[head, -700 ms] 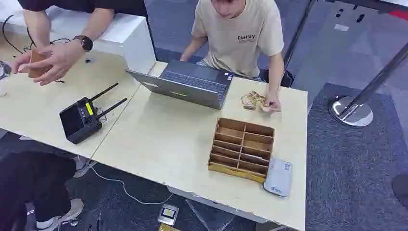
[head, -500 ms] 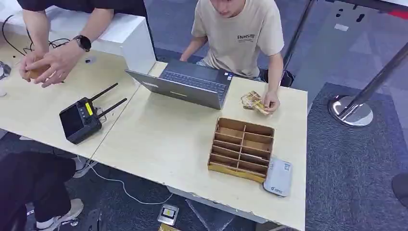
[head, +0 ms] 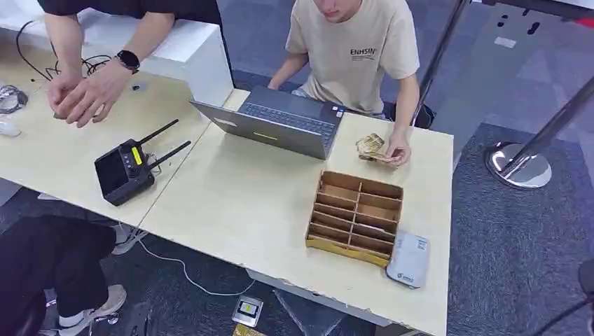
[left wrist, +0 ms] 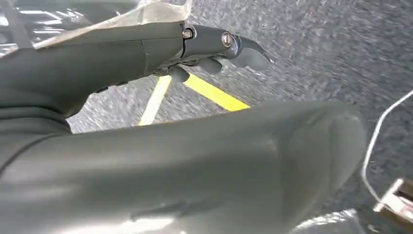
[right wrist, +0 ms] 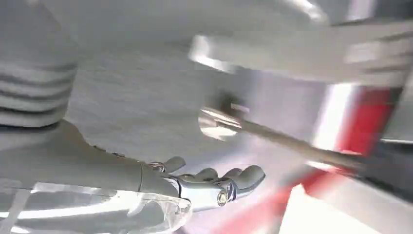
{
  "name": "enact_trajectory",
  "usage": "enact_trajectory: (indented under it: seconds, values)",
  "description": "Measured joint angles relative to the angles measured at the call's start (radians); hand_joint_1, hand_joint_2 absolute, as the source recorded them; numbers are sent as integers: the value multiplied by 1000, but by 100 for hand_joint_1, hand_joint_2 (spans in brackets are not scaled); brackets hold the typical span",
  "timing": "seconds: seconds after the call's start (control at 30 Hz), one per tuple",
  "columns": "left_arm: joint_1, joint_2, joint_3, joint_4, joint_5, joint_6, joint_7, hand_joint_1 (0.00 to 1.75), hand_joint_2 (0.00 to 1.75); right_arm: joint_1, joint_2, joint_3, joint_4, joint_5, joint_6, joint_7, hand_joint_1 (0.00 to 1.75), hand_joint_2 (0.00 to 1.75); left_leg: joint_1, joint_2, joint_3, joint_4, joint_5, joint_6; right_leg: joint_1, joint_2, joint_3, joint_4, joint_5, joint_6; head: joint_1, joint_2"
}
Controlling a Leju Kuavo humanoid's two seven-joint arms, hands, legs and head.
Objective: Pass the card to the sensor for recognition and then transmit it.
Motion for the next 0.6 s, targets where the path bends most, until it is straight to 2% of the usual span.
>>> enact_trajectory:
  seconds: [0.17,0.27,0.4,0.43,0.53,0.57,0.6]
  values:
    - [-3,13,-27,0,-29,-23,-5,0,0,-59,45,141,-326,327,-10,73,0,175,2,1,1,0,0,0,2,0,0,1,-1,-1,0,0]
    - [-3,17,-45,1,-43,-24,-4,0,0,-79,65,228,-444,472,-9,100,0,175,2,1,0,0,0,0,2,0,-1,1,-1,-1,0,0]
    - [-3,18,-64,1,-57,-22,1,0,0,-89,72,320,-550,761,42,125,0,175,2,3,0,0,0,-1,2,1,-1,0,-1,-1,0,0]
    - [-3,18,-69,1,-58,-21,1,0,175,-89,73,340,-568,803,50,129,0,175,2,3,1,0,0,-1,2,1,-1,0,-1,-1,0,0]
    - [-3,18,-77,1,-59,-20,0,0,175,-81,78,398,-599,835,52,130,0,175,2,3,0,0,-1,-1,2,2,-1,0,-1,-1,0,0]
    - [-4,18,-80,1,-59,-19,1,0,175,-74,79,416,-602,841,50,128,0,0,2,4,0,0,-1,-1,2,2,-1,0,-1,-1,1,0]
    - [-4,18,-86,1,-60,-19,2,0,175,-66,81,440,-603,847,46,123,0,0,2,4,0,0,-1,-1,2,2,-1,0,-1,-1,0,0]
